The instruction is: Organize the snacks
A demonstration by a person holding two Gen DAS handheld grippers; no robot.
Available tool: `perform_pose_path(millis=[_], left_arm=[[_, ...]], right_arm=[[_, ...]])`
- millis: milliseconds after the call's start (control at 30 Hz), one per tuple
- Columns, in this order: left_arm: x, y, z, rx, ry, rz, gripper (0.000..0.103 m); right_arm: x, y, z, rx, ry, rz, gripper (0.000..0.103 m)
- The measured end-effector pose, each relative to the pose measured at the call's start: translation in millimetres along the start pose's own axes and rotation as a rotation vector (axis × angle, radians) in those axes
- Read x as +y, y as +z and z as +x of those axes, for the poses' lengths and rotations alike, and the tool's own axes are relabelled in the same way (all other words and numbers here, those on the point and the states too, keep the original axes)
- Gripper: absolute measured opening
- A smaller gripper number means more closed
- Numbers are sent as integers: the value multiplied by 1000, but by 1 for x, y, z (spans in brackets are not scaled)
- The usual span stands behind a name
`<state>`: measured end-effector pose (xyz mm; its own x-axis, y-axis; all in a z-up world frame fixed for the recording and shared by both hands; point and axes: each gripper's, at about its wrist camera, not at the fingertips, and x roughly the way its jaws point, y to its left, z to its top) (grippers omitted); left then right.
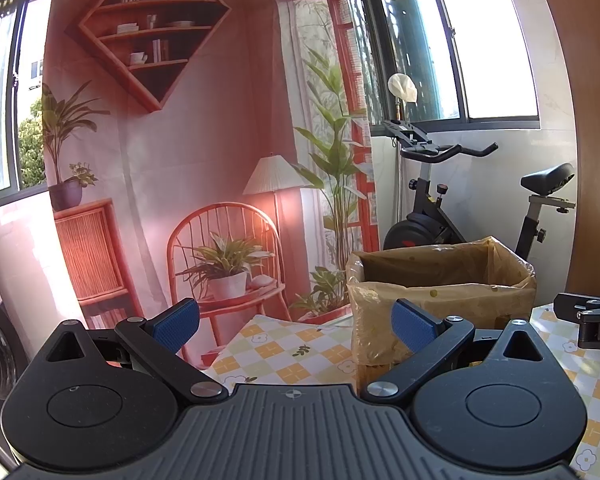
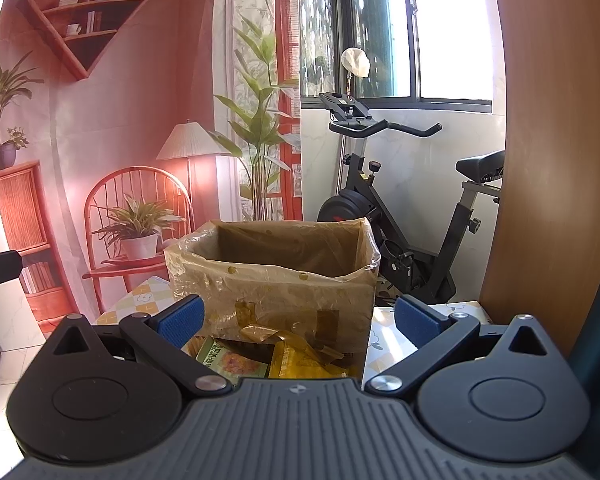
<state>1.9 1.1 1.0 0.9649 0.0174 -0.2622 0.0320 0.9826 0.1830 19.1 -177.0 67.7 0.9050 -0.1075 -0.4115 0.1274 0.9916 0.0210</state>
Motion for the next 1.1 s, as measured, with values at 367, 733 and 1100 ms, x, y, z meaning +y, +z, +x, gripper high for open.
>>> perform_pose_path(millis=[367, 733, 1100], left_arm=[[1, -2, -1, 4, -3, -7, 103], [1, -3, -2, 6, -1, -7, 103], [0, -3, -3, 8, 0, -8, 103]], right_arm=[[-3, -3, -2, 1, -2, 6, 103], [-3, -4, -2, 2, -5, 9, 103], [-3, -4, -2, 2, -5, 10, 103]])
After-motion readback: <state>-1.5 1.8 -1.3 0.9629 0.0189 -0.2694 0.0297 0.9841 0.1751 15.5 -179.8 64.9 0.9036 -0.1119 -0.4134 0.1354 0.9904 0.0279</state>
